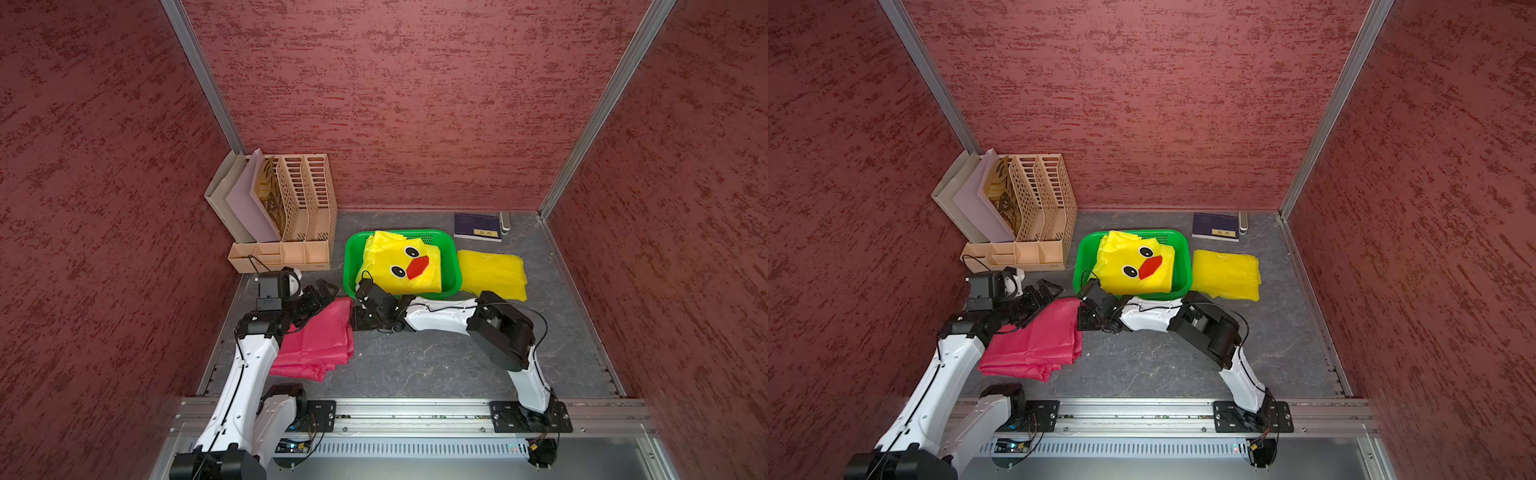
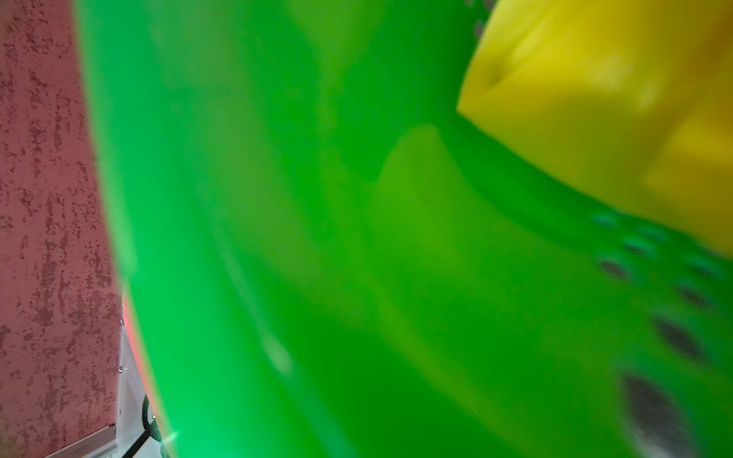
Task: Put the folded raincoat in the basket
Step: Adjust the basket at the center of the board.
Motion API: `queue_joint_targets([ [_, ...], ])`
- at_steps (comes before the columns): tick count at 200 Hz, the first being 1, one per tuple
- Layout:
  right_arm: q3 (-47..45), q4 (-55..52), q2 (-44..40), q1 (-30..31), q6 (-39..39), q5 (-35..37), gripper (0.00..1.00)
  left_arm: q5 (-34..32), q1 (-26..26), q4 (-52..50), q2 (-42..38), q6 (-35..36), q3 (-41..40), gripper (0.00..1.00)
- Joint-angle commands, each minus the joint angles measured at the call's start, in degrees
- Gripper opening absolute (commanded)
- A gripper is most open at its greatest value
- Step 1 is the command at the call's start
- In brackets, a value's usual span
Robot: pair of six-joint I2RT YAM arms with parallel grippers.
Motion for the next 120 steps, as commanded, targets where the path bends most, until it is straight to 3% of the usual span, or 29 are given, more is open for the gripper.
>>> queue_joint_targets([
  [1, -2.8, -2.0, -1.3, 0.8, 0.1, 0.0, 0.00, 0.2, 0.0, -0.9, -1.1, -0.2, 1.1, 1.00],
  [21, -4.0, -1.3, -2.3, 0.7, -0.4, -0.1, 0.01, -0.2, -0.1, -1.3, -1.3, -0.3, 1.5, 1.00],
  [27, -4.1, -1.0, -2.7, 0.7, -0.7, -0.5, 0.14, -0.3, -0.1, -1.4, -1.4, -0.3, 1.6, 1.00],
  [37, -4.0, -0.9, -3.2, 0.7, -1.4, -0.9, 0.47, -0.5, -0.1, -1.5, -1.6, -0.3, 1.7, 1.00],
  [45, -3.1, -2.2, -3.4, 0.7, -2.4, -0.5, 0.57, -0.7, -0.1, -1.5, -1.4, -0.3, 1.9, 1.00],
  [120, 11.2, -13.9, 1.0, -4.7, -11.4, -0.5, 0.58, -0.2, -0.2, -1.0, -0.9, -0.1, 1.7, 1.00],
])
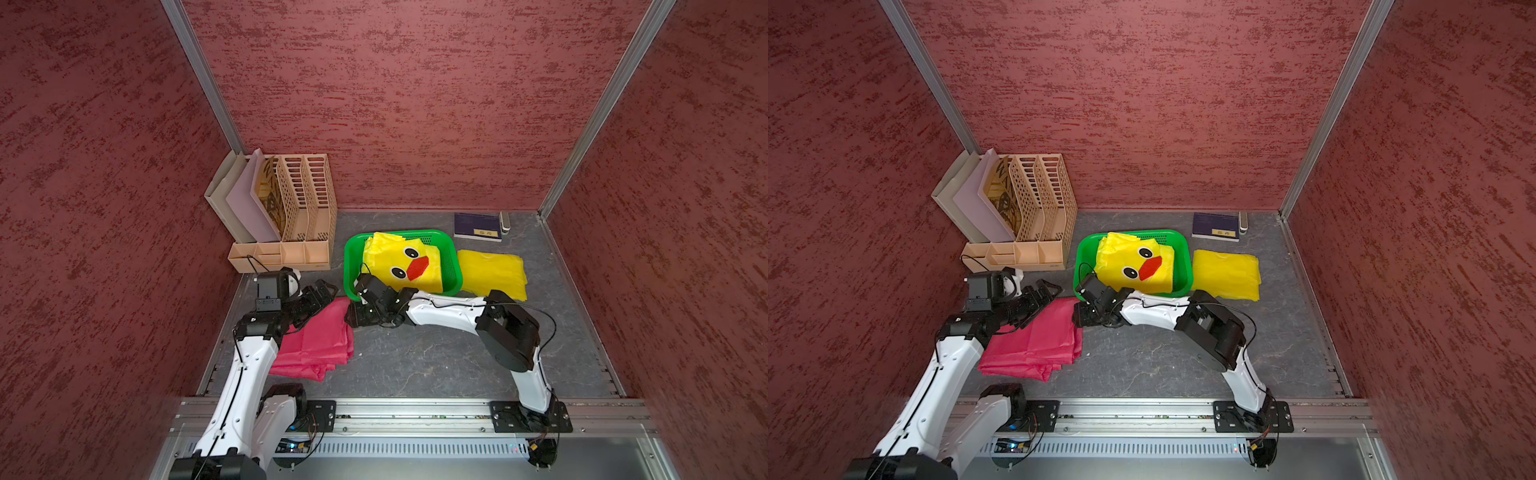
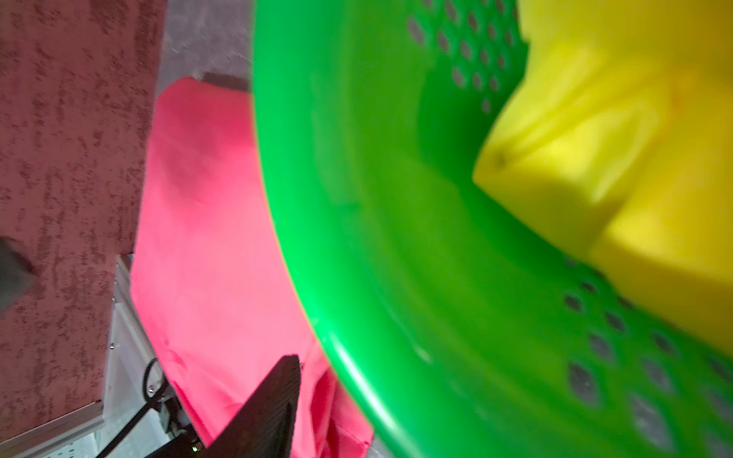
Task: Put the folded raincoat in the basket
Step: Adjust the basket at the center of the board, then move the raincoat to the center of the board.
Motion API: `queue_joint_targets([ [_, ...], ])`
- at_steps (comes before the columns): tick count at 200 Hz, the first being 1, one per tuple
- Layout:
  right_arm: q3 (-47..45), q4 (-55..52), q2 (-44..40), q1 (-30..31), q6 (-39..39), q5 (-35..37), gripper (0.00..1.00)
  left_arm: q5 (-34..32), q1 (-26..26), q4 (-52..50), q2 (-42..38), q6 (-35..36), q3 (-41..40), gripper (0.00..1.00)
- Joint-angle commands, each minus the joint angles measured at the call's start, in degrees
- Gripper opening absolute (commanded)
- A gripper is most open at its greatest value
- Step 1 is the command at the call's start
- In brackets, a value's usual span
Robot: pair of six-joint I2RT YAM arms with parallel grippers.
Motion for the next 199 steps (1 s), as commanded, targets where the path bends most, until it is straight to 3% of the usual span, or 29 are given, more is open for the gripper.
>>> queue_joint_targets([
  [1, 4.3, -4.4, 2.2, -2.7, -4.6, -0.4, 0.58, 0.2, -0.2, 0.1, -0.1, 0.2, 1.1, 1.00],
  [37, 8.6, -8.2, 3.4, -4.1, -7.4, -1.1, 0.58, -0.7, -0.2, 0.0, -0.1, 0.2, 1.3, 1.00],
  [70, 6.1, -7.7, -0.4, -3.4, -4.6, -2.0, 0.65, -2.3, 1.3, -0.1, 0.9, 1.1, 2.6, 1.00],
  [101, 2.8, -7.9, -4.3, -1.0, -1.6, -0.5, 0.84, -1.2, 3.9, 0.8, 4.0, 1.8, 4.1, 1.00],
  [114, 1.6, -7.7, -5.5, 0.0, -0.8, 0.7, 0.87, -0.4, 4.5, 1.7, 4.6, 1.8, 4.4, 1.00],
  [161, -1.6, -4.2, -4.6, 2.2, 5.8, 1.7, 0.88, 0.2, 6.6, 1.5, 4.7, 2.2, 5.4, 1.00],
  [199, 1.8, -2.8, 1.1, 3.8, 8.9, 1.4, 0.83, 2.6, 9.4, 1.8, 2.3, 1.8, 4.4, 1.00],
])
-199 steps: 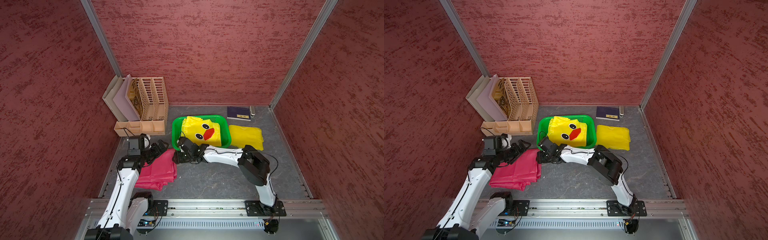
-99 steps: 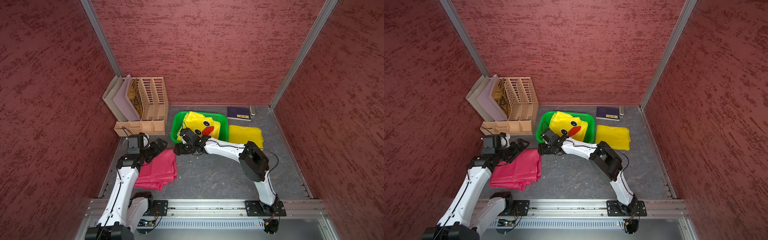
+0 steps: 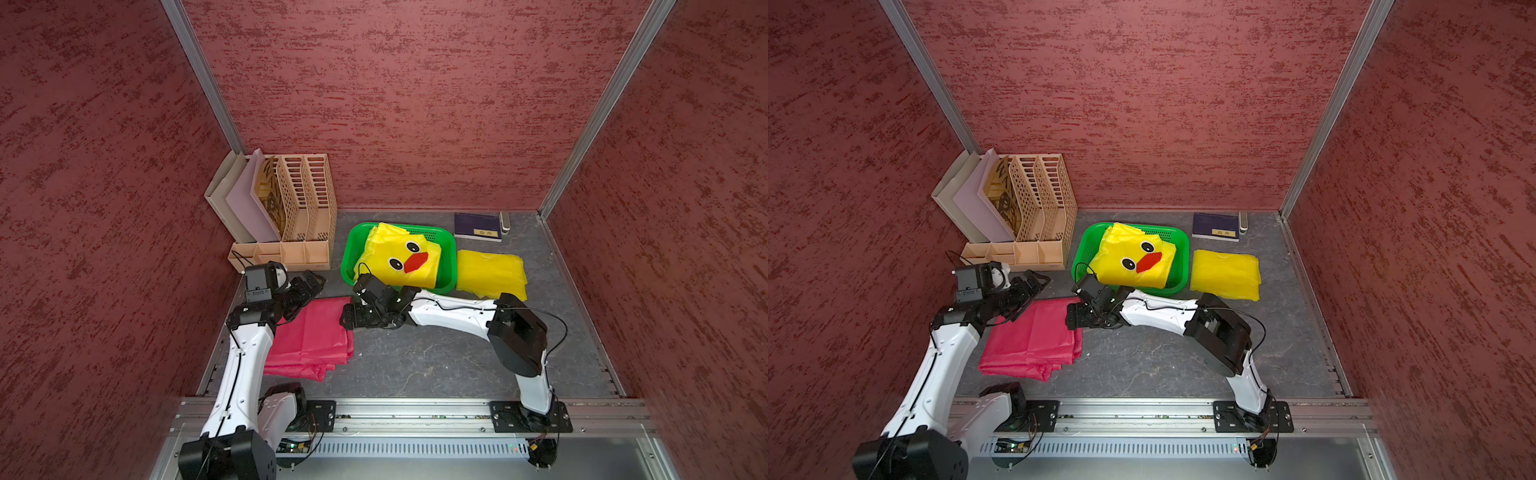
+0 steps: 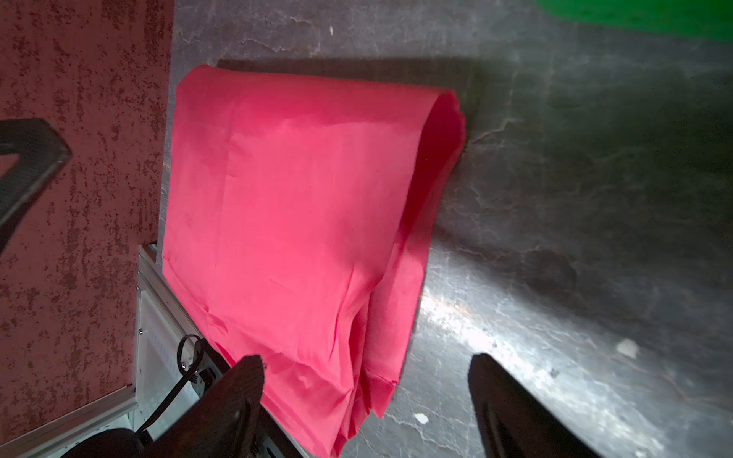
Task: Put the folded raincoat in the basket
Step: Move the raincoat to the center of the board.
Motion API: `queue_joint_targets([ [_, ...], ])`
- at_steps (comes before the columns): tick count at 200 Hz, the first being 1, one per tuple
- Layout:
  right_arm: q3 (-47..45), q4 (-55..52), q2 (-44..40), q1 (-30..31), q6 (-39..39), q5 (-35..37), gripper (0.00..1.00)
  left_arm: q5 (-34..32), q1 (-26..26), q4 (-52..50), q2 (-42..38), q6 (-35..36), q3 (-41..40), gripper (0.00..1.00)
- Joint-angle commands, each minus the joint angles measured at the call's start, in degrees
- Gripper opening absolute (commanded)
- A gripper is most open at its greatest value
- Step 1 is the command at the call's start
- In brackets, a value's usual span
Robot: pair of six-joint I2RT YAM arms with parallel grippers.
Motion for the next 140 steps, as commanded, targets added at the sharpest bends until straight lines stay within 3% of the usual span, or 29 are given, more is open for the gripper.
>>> queue_joint_targets([
  [1, 2.1, 2.3, 3.9, 0.9, 3.3, 1.3, 0.83, 2.3, 1.5, 1.5, -2.5, 0.6, 0.4, 1.00],
  [53, 5.6, 1.3, 8.0, 1.9, 3.9, 1.1, 0.74, 4.0, 1.7, 1.5, -2.7, 0.3, -0.7, 1.00],
  [104, 6.3, 1.5, 10.7, 3.3, 4.3, 1.9, 0.54, 4.5, 1.7, 2.0, -2.7, 0.1, -1.6, 1.00],
  [120, 5.4, 1.0, 10.1, 3.4, 3.9, 2.6, 0.43, 4.6, 1.6, 2.0, -2.5, 0.1, -1.4, 1.00],
  [140, 2.9, 1.3, 8.0, 3.3, 3.2, 4.5, 0.17, 4.4, 1.4, 1.6, -2.7, 0.3, -1.4, 1.00],
])
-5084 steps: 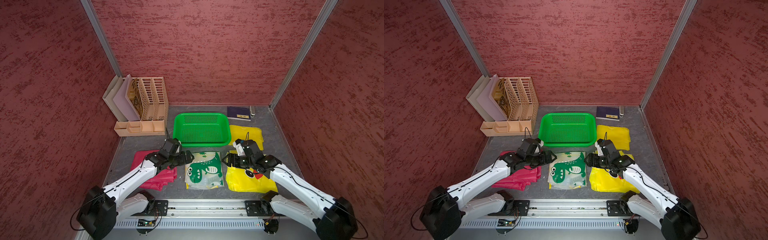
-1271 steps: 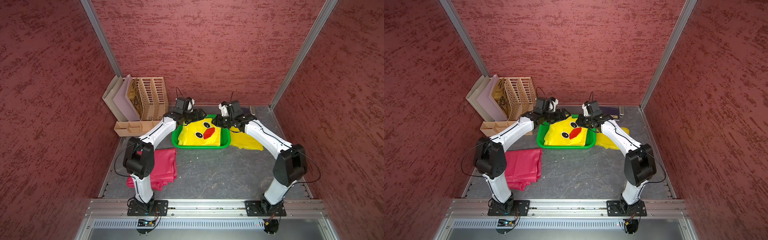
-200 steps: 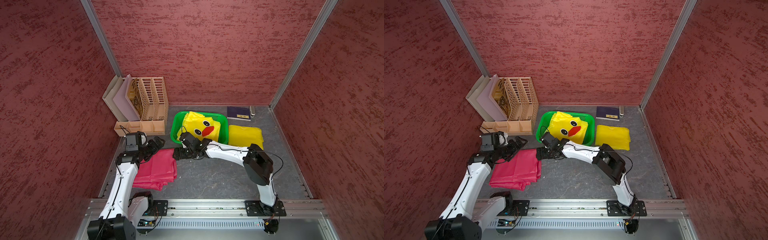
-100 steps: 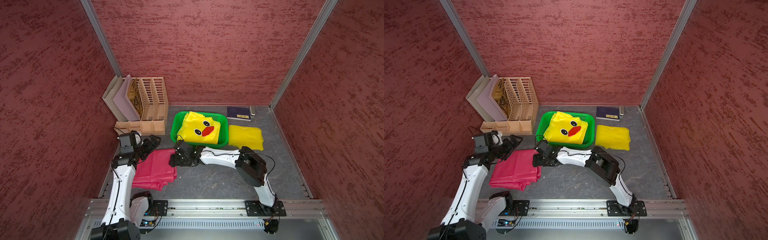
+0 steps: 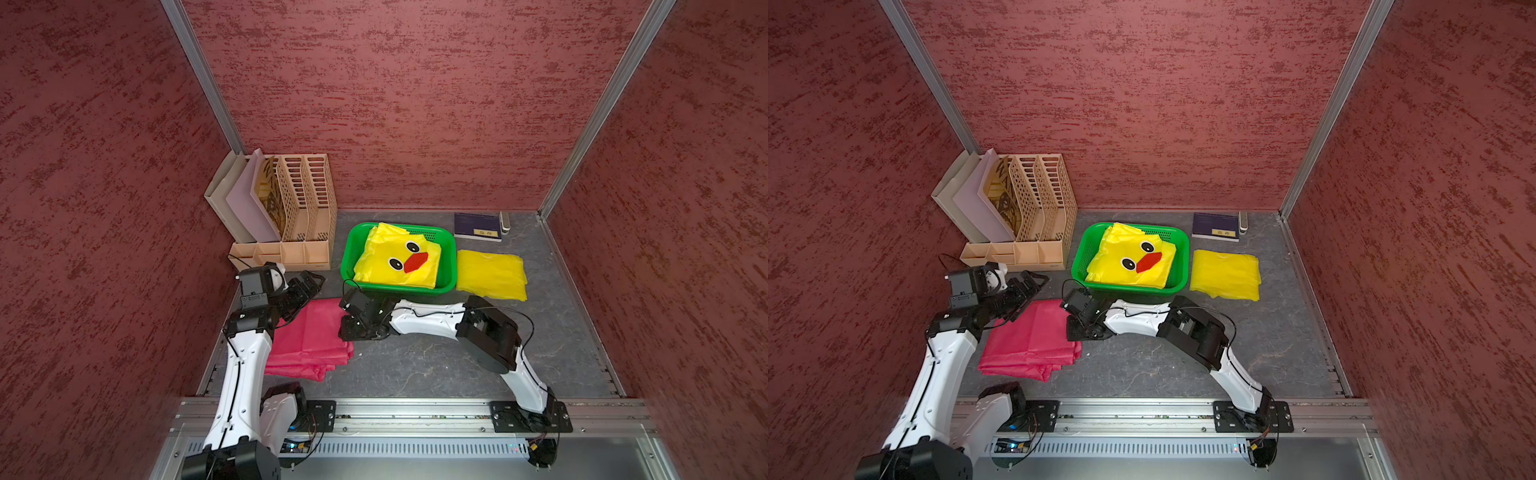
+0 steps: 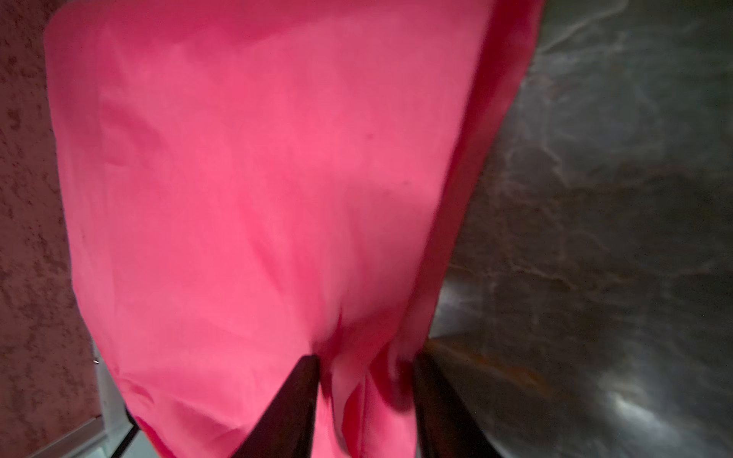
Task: Put the folded raincoat in the basket
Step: Move the raincoat to the center of the board.
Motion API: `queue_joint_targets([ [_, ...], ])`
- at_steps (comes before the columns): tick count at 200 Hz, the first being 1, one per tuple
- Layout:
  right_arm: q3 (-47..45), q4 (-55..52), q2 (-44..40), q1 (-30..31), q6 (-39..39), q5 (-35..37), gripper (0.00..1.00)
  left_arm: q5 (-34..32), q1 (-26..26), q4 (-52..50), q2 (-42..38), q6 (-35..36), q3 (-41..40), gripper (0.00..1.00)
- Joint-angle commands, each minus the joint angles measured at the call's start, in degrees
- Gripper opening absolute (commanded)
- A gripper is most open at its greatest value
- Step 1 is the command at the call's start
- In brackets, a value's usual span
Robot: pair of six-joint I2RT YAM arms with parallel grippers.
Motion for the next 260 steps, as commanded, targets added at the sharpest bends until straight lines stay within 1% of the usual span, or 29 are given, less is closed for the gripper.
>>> queue_joint_targets([
  [1, -1.8, 0.0, -1.6, 0.3, -0.8, 3.5, 0.15, 0.4, 0.2, 0.6, -0.2, 0.4, -0.3, 1.00],
  [9, -3.3, 0.5, -2.7, 0.4, -1.1, 4.1, 0.08, -0.7, -0.1, 0.0, -0.4, 0.6, -0.3, 1.00],
  [21, -5.3, 1.0, -4.1, 0.3, -1.2, 5.0, 0.00, -1.7, -0.3, -0.6, -0.9, 0.7, -0.5, 1.00],
  [33, -7.3, 1.3, -5.6, 0.3, -1.4, 5.9, 0.00, -1.5, -0.5, -0.7, -1.0, 0.5, -0.6, 1.00],
  [52, -10.9, 1.9, -7.9, 0.1, -1.3, 7.0, 0.00, -1.7, -2.9, -0.7, -0.4, 0.2, -0.5, 1.00],
  [70, -15.0, 2.8, -10.6, -0.3, -1.3, 7.5, 0.00, -3.1, -7.3, -0.6, 0.9, 0.1, 0.0, 1.00],
  [99, -22.6, 3.9, -16.5, -1.3, -2.5, 8.7, 0.00, -6.5, -16.7, 0.8, 3.3, -1.6, 0.2, 1.00],
  [121, -28.0, 3.0, -21.4, -2.1, -3.6, 9.9, 0.00, -6.7, -22.4, 2.8, 5.2, -3.0, 0.1, 1.00],
  [142, -33.2, 2.0, -26.2, -2.8, -4.1, 11.2, 0.00, -6.5, -26.5, 3.6, 7.3, -3.0, 0.5, 0.99],
  [161, -38.4, 2.1, -30.3, -4.1, -4.6, 11.8, 0.00, -5.1, -29.6, 4.1, 8.3, -2.6, 0.5, 0.97],
  [184, -43.3, 2.2, -34.2, -5.5, -5.7, 12.0, 0.00, -5.1, -33.4, 4.2, 9.0, -1.7, -0.2, 0.97],
  [222, -46.6, -1.5, -38.2, -6.9, -9.1, 12.8, 0.00, -7.1, -38.2, 3.8, 10.2, -1.6, -1.7, 0.97],
  [254, -48.6, -3.9, -40.4, -8.3, -10.7, 13.4, 0.00, -9.1, -41.1, 3.5, 10.8, -2.1, -2.4, 0.97],
  [260, -48.9, -3.9, -40.9, -8.5, -10.8, 13.2, 0.07, -9.5, -41.5, 3.1, 10.8, -2.2, -2.5, 0.97],
])
